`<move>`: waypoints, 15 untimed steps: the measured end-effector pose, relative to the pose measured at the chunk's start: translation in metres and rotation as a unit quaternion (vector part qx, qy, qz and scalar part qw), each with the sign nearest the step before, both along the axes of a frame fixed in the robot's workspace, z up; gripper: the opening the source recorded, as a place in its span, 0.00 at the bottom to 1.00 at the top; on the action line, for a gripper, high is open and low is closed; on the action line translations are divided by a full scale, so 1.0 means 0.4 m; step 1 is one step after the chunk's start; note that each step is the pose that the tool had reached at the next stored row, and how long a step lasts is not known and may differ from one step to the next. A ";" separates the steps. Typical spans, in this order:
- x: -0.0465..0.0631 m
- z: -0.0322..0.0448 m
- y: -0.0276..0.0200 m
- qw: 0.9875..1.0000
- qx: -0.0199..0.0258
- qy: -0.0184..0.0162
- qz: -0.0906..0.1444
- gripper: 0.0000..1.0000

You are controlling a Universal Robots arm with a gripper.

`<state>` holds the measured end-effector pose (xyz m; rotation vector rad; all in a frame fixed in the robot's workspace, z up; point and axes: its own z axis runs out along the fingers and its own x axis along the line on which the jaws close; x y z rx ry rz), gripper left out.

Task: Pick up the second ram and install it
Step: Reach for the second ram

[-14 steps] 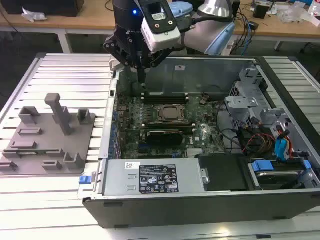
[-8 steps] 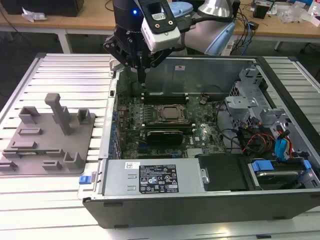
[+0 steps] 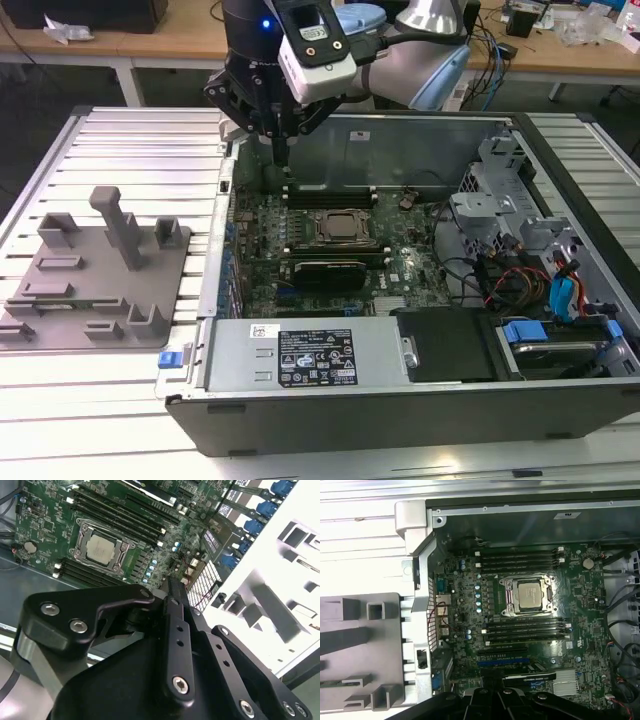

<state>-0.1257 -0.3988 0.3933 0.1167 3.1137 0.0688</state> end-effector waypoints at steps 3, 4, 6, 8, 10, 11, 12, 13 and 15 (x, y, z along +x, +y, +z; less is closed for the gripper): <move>-0.006 0.000 0.000 1.000 0.000 0.000 0.000 0.08; -0.008 0.000 0.000 1.000 0.000 0.000 0.000 0.08; -0.017 0.000 0.000 1.000 0.000 0.000 0.000 0.08; -0.025 0.000 0.000 1.000 0.000 0.000 0.000 0.08; -0.034 0.000 0.000 1.000 0.000 0.000 0.000 0.08; -0.036 0.000 0.000 1.000 0.000 0.000 0.000 0.08; -0.040 0.000 0.000 1.000 0.000 0.000 0.000 0.08; -0.047 0.000 0.000 1.000 0.000 0.000 0.000 0.08; -0.062 0.000 0.000 1.000 0.000 0.000 0.000 0.08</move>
